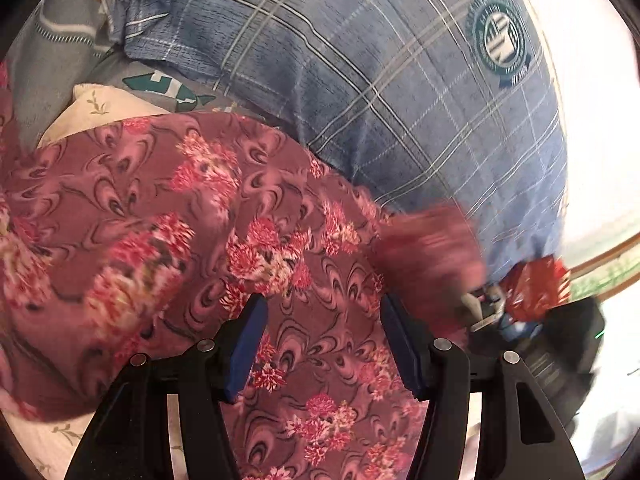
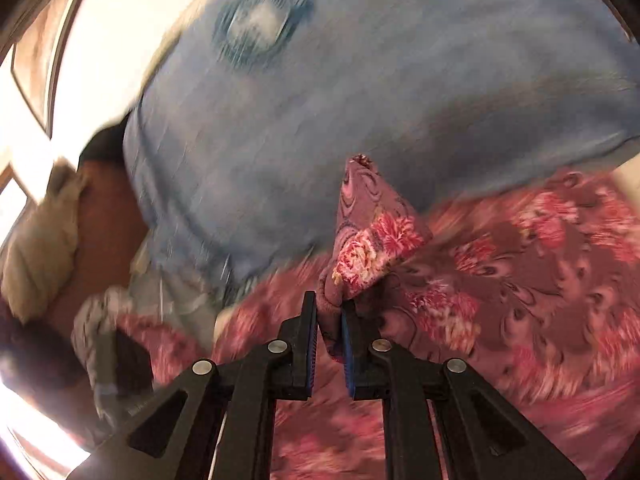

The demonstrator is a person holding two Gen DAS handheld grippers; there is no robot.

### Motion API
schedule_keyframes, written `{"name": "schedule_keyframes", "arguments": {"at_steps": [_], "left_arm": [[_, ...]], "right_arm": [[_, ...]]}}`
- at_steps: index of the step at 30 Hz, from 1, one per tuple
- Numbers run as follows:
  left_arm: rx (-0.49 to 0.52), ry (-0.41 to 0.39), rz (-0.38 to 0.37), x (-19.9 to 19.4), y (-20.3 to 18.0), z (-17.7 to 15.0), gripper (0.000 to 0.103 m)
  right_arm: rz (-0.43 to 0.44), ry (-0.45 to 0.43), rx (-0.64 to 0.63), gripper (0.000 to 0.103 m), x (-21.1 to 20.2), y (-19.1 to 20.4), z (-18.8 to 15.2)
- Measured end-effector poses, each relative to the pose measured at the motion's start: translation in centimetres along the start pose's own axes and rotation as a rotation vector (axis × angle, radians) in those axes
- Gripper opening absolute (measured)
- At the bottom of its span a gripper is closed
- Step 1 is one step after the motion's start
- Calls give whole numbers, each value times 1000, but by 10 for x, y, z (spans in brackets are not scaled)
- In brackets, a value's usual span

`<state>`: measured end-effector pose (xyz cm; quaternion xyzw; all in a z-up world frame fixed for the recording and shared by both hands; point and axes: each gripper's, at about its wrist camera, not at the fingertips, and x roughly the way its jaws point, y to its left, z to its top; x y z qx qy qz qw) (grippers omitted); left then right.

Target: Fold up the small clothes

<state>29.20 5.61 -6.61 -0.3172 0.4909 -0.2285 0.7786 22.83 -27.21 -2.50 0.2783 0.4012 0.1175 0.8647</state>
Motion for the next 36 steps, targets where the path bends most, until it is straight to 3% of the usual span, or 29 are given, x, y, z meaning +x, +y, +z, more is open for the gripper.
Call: {"name": "schedule_keyframes", "arguments": {"at_steps": [3, 5, 8, 10, 12, 14, 15, 20, 22, 24, 26, 28, 30, 32, 33, 34, 36], "left_arm": [[-29, 23, -45, 1, 8, 2, 59], [-31, 49, -74, 6, 7, -1, 63], [-4, 94, -96, 20, -1, -6, 70], [21, 128, -96, 34, -6, -11, 73], [40, 150, -53, 51, -12, -17, 70], [58, 112, 7, 57, -16, -19, 43], [77, 107, 23, 58, -20, -19, 4], [128, -30, 41, 31, -34, -16, 6], [151, -70, 71, 24, -39, -15, 6], [175, -71, 200, 33, -38, -16, 8], [203, 11, 380, 57, -33, -21, 9], [190, 1, 368, 57, -31, -23, 10], [174, -10, 299, 40, -38, -16, 10], [163, -145, 242, 3, -40, -13, 15], [170, -201, 228, -10, -41, -13, 25], [177, -235, 212, -19, -42, -14, 35], [191, -284, 196, -29, -43, -17, 38]], "right_arm": [[-35, 164, -46, 23, 43, 17, -39], [-55, 225, -77, 29, 54, 19, -60], [-37, 209, -108, 35, 32, 15, -77], [-42, 183, -97, 44, 7, 4, -82], [-59, 152, -72, 45, -20, -14, -86], [-98, 110, -19, 45, -48, -39, -83], [-125, 78, 24, 46, -66, -57, -81], [-243, -129, 320, 46, -142, -152, -66], [-264, -185, 404, 46, -154, -177, -62], [-283, -231, 447, 45, -158, -192, -56], [-345, -212, 447, 45, -151, -200, -50], [-346, -213, 460, 44, -146, -198, -50], [-362, -243, 427, 44, -148, -186, -49], [-357, -270, 347, 44, -149, -165, -45], [-349, -269, 311, 44, -147, -154, -42], [-335, -260, 270, 44, -140, -138, -40], [-299, -220, 206, 44, -125, -118, -38]]}}
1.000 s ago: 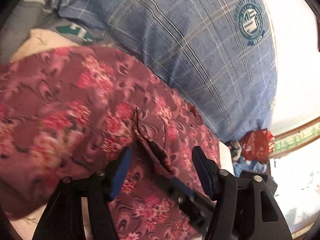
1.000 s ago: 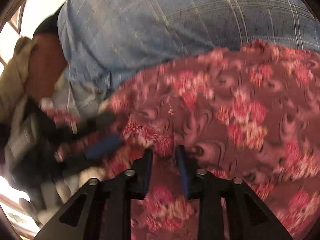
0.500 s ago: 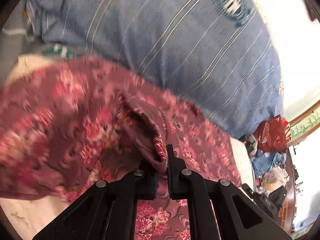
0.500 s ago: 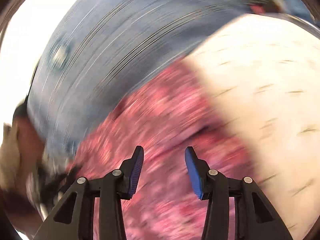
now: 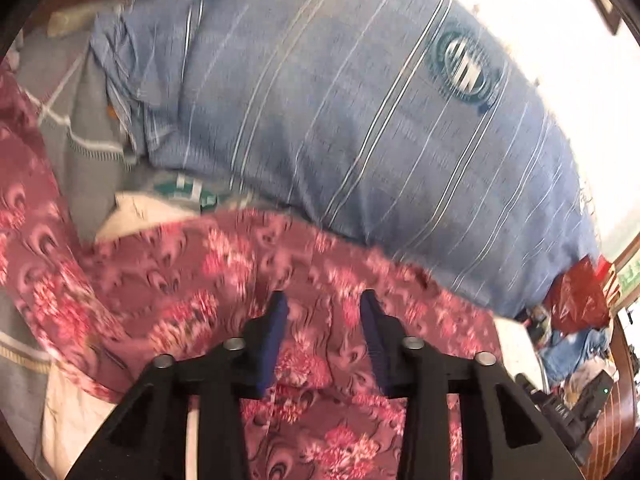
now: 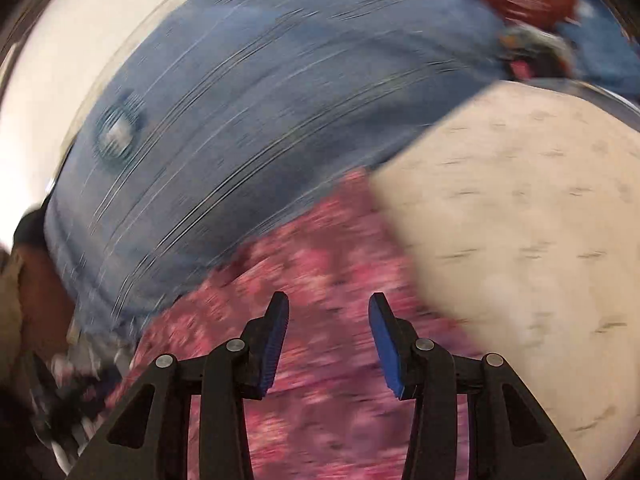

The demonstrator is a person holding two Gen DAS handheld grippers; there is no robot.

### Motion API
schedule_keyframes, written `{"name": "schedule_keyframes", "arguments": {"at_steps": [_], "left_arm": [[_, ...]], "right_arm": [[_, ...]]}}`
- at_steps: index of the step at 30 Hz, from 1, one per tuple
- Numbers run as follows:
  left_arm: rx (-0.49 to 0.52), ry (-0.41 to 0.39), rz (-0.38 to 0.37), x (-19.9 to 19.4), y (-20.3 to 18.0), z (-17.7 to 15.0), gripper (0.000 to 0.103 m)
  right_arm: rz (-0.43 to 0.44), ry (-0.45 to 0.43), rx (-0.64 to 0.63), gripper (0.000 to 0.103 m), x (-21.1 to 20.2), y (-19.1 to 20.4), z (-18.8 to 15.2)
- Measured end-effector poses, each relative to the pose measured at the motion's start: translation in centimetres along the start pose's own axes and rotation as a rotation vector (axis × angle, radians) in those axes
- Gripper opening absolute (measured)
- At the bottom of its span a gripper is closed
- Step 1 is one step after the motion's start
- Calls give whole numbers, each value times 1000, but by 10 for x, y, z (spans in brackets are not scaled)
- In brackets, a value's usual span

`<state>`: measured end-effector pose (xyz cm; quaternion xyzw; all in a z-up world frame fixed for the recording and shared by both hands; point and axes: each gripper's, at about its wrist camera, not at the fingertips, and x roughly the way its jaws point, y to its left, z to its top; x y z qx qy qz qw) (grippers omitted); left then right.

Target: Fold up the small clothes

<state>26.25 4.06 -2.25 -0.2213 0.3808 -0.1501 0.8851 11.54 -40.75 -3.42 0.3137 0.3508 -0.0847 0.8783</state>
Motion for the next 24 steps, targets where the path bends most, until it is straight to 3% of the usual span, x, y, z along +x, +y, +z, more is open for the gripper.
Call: {"name": "schedule_keyframes", "arguments": {"at_steps": [2, 5, 7, 9, 14, 17, 18, 19, 22, 24], "left_arm": [[22, 34, 24, 8, 0, -6, 38], [58, 236, 125, 57, -1, -23, 34], [58, 281, 178, 75, 1, -29, 32], [63, 261, 188, 74, -2, -22, 32], [-16, 253, 77, 43, 10, -18, 33], [-67, 202, 6, -16, 28, -12, 38], [-91, 175, -6, -42, 41, -11, 47], [-122, 137, -5, -65, 54, -8, 57], [-178, 54, 68, -112, 93, -4, 62], [-236, 34, 168, -133, 130, 2, 63]], "right_arm": [[38, 47, -62, 44, 13, 28, -8], [86, 104, -122, 44, 28, 60, -25], [108, 141, -163, 44, 47, 85, -37], [113, 167, -194, 44, 58, 102, -46], [80, 263, -249, 44, 95, 122, -73], [65, 171, -374, 54, 93, 130, -92], [56, 150, -410, 59, 93, 134, -97], [38, 148, -446, 64, 93, 141, -101], [-4, 156, -536, 76, 95, 154, -109], [-23, 159, -569, 79, 97, 158, -113]]}}
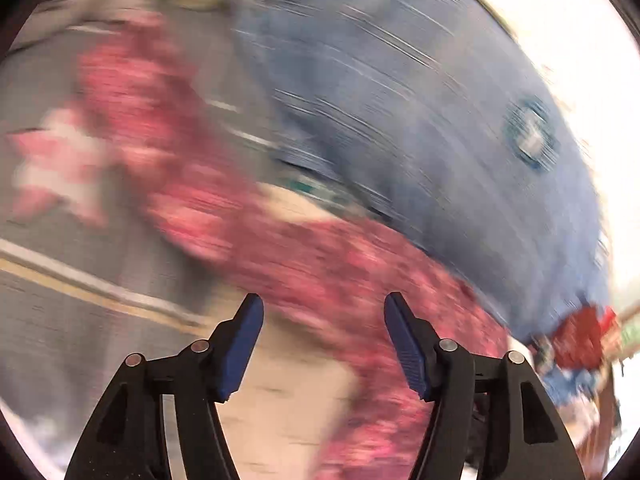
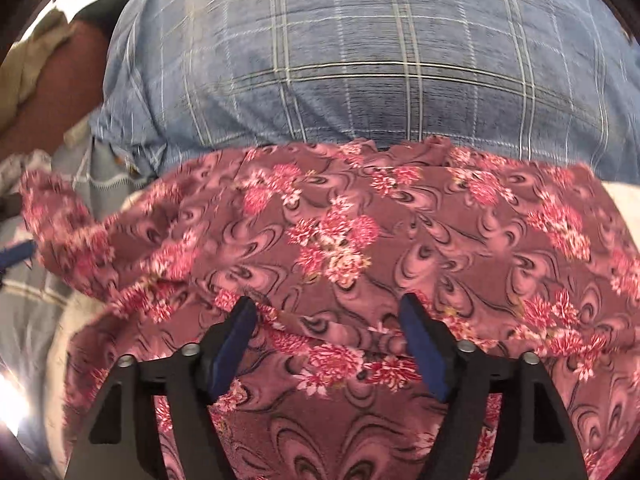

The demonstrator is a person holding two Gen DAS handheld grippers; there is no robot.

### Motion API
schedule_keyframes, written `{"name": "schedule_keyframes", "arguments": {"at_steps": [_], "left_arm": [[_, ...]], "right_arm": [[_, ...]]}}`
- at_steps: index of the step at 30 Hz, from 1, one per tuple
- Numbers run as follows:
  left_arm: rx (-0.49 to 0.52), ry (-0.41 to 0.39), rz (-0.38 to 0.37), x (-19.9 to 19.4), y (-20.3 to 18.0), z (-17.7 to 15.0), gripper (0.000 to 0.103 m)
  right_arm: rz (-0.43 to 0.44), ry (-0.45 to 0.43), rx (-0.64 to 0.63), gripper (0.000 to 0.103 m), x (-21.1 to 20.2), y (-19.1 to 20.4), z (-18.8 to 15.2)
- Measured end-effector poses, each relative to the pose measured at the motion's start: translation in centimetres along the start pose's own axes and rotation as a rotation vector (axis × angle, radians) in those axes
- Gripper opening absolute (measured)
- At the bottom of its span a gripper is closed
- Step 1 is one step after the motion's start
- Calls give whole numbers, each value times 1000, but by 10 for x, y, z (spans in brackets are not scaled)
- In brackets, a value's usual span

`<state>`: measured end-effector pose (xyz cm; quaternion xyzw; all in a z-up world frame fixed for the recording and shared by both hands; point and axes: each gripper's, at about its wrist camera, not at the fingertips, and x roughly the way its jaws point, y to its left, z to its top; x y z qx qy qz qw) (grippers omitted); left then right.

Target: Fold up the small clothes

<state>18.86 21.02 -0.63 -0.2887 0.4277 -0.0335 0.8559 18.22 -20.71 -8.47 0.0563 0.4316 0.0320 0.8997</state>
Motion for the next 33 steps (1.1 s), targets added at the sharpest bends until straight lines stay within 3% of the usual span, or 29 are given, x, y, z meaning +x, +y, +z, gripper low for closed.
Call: {"name": "schedule_keyframes", "arguments": {"at_steps": [3, 7, 11, 12, 15, 17, 24, 28, 33], "left_arm": [[-133, -4, 73, -5, 47, 24, 63], [-219, 11, 121, 7, 71, 49, 63], [-279, 43, 21, 33, 77, 67, 59], [-298, 30, -2, 39, 81, 71, 54], [-341, 31, -46, 52, 93, 81, 2], [-353, 23, -70, 50, 95, 81, 3], [-132, -44, -88, 14, 32, 69, 3], [11, -45, -116, -5, -28, 50, 3], [173, -12, -162, 1, -113, 21, 3]], "right_arm": [[-7, 3, -14, 81, 1, 1, 1], [26, -7, 10, 81, -1, -4, 0], [56, -15, 32, 81, -2, -9, -1], [59, -15, 33, 82, -2, -9, -1], [68, -17, 37, 82, -2, -9, -1], [76, -19, 43, 83, -3, -10, -1], [118, -28, 73, 84, -4, -16, -1], [128, -13, 79, 85, -4, -16, 2], [113, 28, 52, 84, -19, -22, 3]]}}
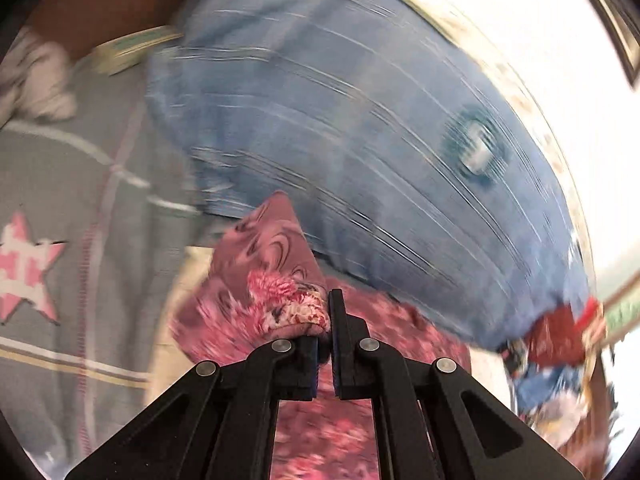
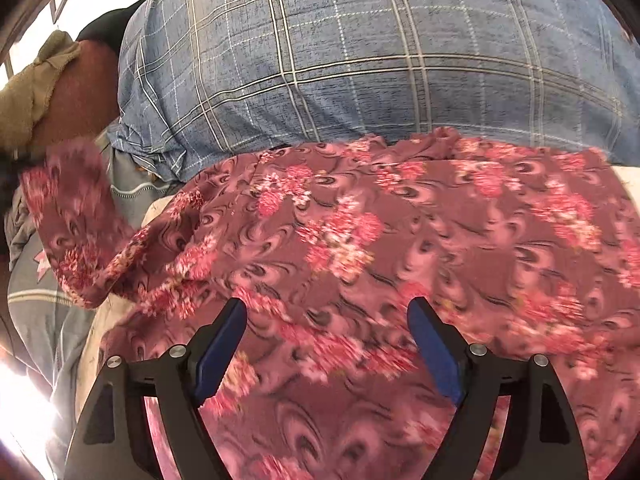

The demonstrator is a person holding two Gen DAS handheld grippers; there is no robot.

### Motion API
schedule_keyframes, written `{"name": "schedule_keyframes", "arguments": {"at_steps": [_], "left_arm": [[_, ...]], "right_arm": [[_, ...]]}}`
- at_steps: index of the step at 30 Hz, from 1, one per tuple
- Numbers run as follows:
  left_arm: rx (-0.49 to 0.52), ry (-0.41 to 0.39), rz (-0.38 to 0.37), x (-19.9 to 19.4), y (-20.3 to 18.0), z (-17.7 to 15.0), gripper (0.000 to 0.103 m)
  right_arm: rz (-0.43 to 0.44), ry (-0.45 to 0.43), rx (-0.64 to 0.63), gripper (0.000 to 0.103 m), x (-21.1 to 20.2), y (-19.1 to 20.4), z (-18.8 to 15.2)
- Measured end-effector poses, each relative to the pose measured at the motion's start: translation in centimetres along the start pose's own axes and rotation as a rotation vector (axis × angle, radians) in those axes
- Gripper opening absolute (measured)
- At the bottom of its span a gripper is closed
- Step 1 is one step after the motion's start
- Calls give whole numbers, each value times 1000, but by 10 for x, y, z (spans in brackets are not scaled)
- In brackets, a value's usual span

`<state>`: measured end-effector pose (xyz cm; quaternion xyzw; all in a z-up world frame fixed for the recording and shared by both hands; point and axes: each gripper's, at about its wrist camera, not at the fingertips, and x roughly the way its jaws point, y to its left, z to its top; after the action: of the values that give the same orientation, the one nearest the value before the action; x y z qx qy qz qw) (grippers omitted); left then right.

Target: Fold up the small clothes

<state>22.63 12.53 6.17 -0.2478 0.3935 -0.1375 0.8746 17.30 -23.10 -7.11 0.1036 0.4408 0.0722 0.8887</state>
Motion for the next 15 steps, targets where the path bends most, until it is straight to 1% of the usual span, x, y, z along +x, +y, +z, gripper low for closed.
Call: {"name": "schedule_keyframes", "arguments": {"at_steps": [1, 2, 4, 7, 8, 9, 11, 12, 13, 14, 15], "left_arm": [[21, 10, -5, 5, -12, -3, 3], [43, 26, -15, 13, -26, -8, 3], [80, 69, -45, 35, -57, -19, 3], [121, 136, -84, 76, -94, -33, 3], [144, 163, -91, 90, -110, -42, 3], [165, 186, -90, 112, -121, -46, 3], [199, 241, -81, 142, -143, -65, 3], [207, 267, -75, 161, -150, -71, 3], [211, 298, -64, 179, -157, -80, 4], [208, 334, -49, 198, -161, -88, 4], [205, 382, -30, 218, -164, -101, 7]], "right_arm": [[-10, -5, -3, 84, -5, -3, -1], [-39, -13, -6, 84, -13, -9, -4], [-134, -25, -15, 84, -30, -27, -9], [-266, -43, -26, 84, -52, -56, -19], [-321, -47, -35, 84, -60, -67, -23], [-374, -50, -42, 84, -67, -79, -29], [-451, -30, -33, 85, -73, -101, -41], [-458, -12, -17, 88, -73, -110, -47], [-436, -3, 12, 92, -73, -120, -53], [-381, -44, 57, 92, -79, -129, -59], [-353, -73, 72, 92, -83, -133, -63]]}}
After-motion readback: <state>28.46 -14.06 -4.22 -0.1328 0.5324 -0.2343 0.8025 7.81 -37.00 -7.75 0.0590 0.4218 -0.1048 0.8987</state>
